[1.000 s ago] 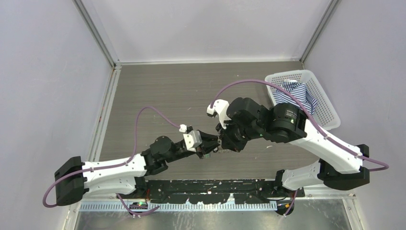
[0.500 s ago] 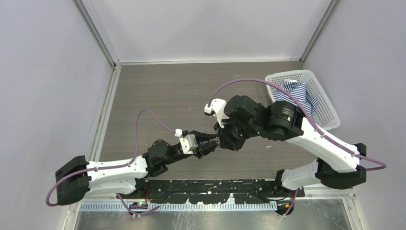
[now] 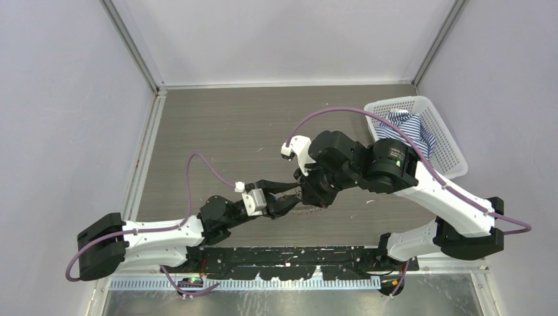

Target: Remove the keys from the keyring

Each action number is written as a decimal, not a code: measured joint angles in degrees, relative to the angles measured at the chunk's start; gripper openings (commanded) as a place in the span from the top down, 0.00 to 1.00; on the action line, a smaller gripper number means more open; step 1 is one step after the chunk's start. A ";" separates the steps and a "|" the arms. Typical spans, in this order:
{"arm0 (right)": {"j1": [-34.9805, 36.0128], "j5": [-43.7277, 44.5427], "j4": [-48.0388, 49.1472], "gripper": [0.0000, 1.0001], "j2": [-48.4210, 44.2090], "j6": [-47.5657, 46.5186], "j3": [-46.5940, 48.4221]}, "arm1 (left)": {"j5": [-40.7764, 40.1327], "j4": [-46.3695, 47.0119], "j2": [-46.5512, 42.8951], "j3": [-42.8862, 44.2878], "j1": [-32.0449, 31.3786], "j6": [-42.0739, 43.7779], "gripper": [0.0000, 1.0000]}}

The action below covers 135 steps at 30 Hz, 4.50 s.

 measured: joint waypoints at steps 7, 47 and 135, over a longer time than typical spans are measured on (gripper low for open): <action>0.00 -0.15 0.00 0.99 0.00 0.15 0.00 | 0.83 3.41 1.44 -0.68 -0.24 0.74 0.60; -1.90 -0.76 -0.04 0.99 -0.04 0.55 0.72 | -3.52 7.48 3.43 -1.42 -4.59 8.48 1.00; -17.27 -6.97 10.82 0.99 -5.49 11.93 -11.98 | -20.06 13.14 8.22 -0.74 -4.76 -1.92 1.00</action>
